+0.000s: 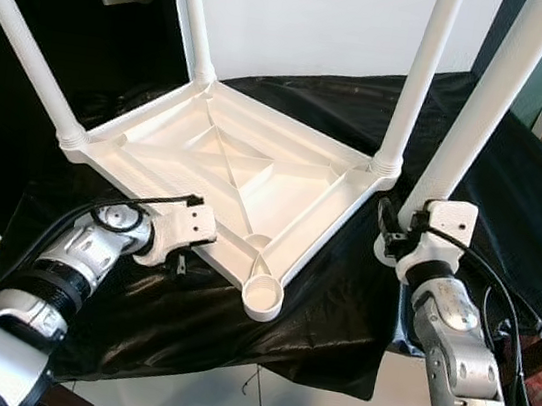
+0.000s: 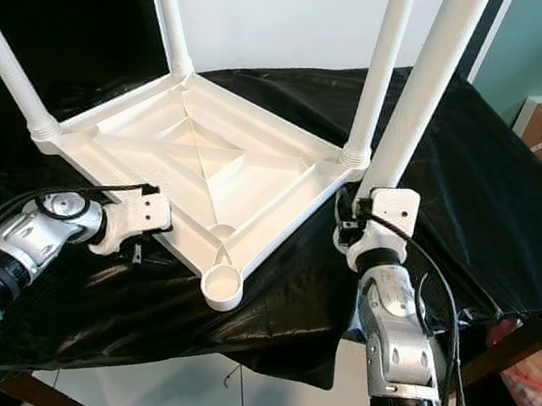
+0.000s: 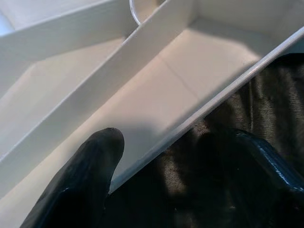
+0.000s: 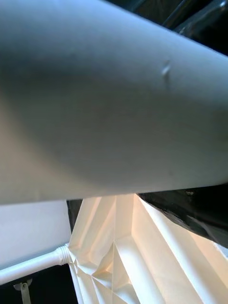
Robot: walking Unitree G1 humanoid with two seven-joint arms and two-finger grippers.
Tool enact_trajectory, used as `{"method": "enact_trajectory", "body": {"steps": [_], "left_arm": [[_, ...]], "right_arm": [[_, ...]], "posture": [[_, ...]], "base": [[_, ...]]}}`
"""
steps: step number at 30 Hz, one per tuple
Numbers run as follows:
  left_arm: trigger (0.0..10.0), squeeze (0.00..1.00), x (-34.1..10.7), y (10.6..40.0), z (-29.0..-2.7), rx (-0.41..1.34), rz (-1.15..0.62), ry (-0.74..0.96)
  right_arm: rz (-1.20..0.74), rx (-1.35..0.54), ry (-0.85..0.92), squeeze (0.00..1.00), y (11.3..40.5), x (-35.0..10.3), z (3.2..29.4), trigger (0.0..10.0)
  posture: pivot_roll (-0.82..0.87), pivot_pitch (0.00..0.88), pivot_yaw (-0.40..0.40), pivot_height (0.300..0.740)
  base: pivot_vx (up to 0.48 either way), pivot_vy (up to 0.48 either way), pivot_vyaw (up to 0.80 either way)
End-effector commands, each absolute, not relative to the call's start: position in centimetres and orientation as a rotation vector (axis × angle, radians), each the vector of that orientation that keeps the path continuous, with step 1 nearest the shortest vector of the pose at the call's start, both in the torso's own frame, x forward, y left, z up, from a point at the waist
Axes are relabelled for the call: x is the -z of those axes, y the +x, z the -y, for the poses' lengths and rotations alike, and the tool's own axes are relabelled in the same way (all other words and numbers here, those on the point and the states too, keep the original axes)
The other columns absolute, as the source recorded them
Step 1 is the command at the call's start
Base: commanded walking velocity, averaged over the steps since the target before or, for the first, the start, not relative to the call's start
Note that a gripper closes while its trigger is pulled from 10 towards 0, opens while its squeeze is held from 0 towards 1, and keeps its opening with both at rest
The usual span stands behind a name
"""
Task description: Building children table
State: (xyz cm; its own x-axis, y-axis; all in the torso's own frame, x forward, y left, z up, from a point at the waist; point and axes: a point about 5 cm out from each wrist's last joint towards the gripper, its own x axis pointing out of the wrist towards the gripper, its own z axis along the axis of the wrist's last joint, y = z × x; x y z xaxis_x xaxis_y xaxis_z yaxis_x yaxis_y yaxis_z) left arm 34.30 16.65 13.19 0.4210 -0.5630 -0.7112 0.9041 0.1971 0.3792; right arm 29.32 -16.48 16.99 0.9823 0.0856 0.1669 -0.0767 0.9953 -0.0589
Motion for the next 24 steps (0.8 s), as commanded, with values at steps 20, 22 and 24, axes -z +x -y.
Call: {"method": "enact_trajectory", "body": {"steps": [20, 22, 24], "left_arm": [[0.0, 0.00, -13.3, 35.4, -16.1, 1.091, -0.523, 0.750], [0.0, 0.00, -13.3, 35.5, -16.1, 1.077, -0.519, 0.743], [0.0, 0.00, -13.3, 35.4, -16.0, 1.071, -0.513, 0.735]], "right_arm": [[0.122, -0.087, -0.047, 0.00, 27.7, -16.3, 15.9, 10.0], [0.121, -0.088, -0.048, 0.00, 27.7, -16.3, 15.9, 10.0], [0.124, -0.092, -0.047, 0.00, 27.8, -16.5, 15.8, 10.0]], "posture": [[-0.24, 0.143, 0.124, 0.740], [-0.24, 0.137, 0.122, 0.740], [-0.24, 0.132, 0.121, 0.740]], "base": [[0.000, 0.000, 0.00], [0.000, 0.000, 0.00], [0.000, 0.000, 0.00]]}}
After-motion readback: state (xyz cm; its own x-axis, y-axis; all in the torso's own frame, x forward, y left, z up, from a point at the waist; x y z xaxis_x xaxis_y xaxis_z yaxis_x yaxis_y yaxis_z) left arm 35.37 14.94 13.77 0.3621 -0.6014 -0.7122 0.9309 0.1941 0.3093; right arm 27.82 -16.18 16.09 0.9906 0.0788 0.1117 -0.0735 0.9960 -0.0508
